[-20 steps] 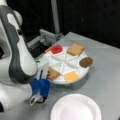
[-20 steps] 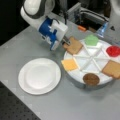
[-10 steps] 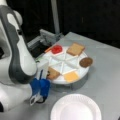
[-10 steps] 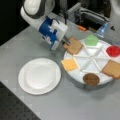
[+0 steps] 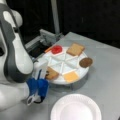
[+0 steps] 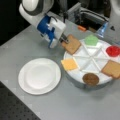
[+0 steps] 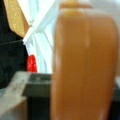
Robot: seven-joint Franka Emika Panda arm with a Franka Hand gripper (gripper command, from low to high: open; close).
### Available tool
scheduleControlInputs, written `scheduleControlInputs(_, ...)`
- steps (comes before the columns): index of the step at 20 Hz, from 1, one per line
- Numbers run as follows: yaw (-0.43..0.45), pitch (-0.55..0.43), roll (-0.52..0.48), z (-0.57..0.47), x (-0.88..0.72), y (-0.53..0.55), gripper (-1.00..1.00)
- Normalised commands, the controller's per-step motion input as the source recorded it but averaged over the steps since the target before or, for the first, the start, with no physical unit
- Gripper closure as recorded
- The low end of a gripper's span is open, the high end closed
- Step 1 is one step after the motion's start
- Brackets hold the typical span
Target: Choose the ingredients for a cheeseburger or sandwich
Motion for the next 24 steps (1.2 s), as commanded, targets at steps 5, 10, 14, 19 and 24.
scheduleControlInputs(5,0.084,0.165,-0.014,0.35,0.13,0.05,1.00)
scheduleControlInputs(10,0.079,0.149,-0.254,0.40,0.11,0.10,1.00)
scheduleControlInputs(14,0.141,0.148,-0.512,0.43,0.22,0.11,1.00)
scheduleControlInputs(19,0.177,0.152,-0.468,0.41,0.36,0.10,1.00)
scheduleControlInputs(24,0.183,0.137,-0.269,0.17,0.35,-0.02,1.00)
